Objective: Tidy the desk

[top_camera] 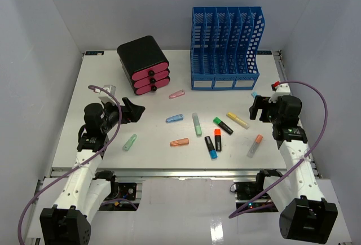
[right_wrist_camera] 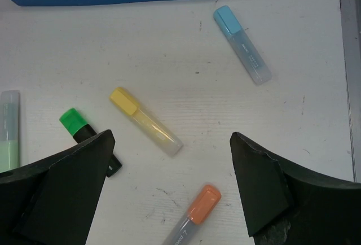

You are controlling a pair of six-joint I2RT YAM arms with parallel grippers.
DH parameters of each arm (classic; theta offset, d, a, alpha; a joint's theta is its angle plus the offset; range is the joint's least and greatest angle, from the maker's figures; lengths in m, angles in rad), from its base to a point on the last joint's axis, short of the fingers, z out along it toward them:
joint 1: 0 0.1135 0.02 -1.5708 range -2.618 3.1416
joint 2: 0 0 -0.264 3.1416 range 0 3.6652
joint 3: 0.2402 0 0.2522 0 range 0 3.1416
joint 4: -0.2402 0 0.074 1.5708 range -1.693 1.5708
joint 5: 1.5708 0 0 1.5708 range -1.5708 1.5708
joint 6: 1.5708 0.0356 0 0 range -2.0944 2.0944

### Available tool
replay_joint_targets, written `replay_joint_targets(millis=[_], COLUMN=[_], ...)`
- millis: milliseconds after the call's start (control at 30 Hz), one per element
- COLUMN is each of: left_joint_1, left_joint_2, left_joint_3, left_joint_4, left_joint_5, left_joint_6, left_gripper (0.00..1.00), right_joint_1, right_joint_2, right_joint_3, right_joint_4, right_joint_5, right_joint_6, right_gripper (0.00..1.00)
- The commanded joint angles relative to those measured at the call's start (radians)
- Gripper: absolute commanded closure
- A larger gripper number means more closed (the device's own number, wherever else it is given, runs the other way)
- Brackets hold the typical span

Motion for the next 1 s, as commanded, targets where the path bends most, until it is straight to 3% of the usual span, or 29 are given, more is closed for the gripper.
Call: replay_joint_targets(millis=[0, 500, 600, 733, 800, 967], left_joint_1=[0.003, -0.040, -0.149, -0.425, -0.530, -0.597], left_joint_2=[-0.004, 0.030, 0.116, 0.304, 0.383, 0.553], left_joint_3=[0.037, 0.086, 0.211, 0.431, 0.510, 0.661], left_joint_4=[0.001, -0.074, -0.158, -0.295, -0.354, -0.405], left_joint_5=[0.012, -0.058, -0.239, -0.566, -0.655, -0.790], left_joint_6=[-0.002, -0.064, -0.077, -0.094, -0.113, -0.172], left_gripper=[0.02, 0.02, 0.02, 0.02, 0.02, 0.02], right_joint_1=[-0.001, -0.001, -0.001, -0.001, -0.001, -0.005], right_joint_2=[-0.021, -0.092, -0.072, -0.072, -0.076, -0.077], right_joint_3=[0.015, -0.078, -0.041, -0.019, -0.021, -0.016], right_joint_4=[0.040, 0.040, 0.003, -0.008, -0.009, -0.022], right_joint_5=[-0.043, -0.397, -0.427, -0.407, -0.397, -0.408], right_joint_6=[-0.014, -0.333, -0.366, -0.337, -0.329, -0.310], right_gripper=[0.10, 0.10, 0.10, 0.10, 0.10, 0.10])
